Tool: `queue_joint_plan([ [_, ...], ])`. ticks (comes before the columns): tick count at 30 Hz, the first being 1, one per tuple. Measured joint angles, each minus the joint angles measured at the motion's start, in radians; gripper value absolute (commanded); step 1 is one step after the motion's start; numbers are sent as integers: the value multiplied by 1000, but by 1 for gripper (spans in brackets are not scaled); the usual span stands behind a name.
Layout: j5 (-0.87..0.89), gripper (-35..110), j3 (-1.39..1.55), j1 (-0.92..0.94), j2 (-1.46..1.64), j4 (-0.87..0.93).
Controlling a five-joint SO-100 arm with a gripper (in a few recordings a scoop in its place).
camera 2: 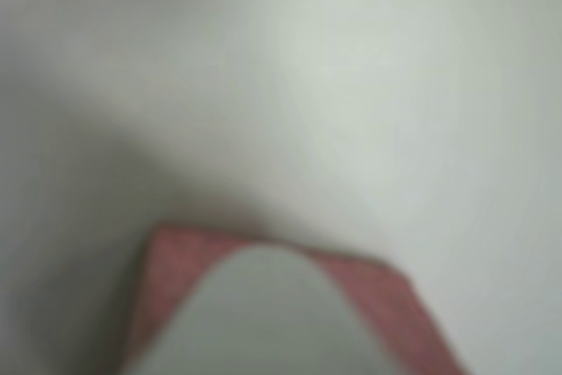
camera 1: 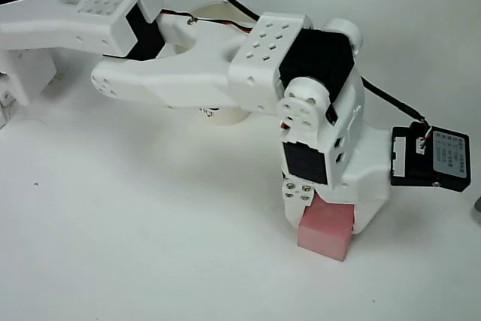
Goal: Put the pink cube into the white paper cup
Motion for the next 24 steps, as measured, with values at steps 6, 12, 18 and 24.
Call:
queue_joint_plan([
  [6,3,13,173,-31,175,0],
  [12,3,13,428,-28,428,0],
  [18,20,13,661,-54,672,0],
  [24,46,13,888,-100,951,0],
])
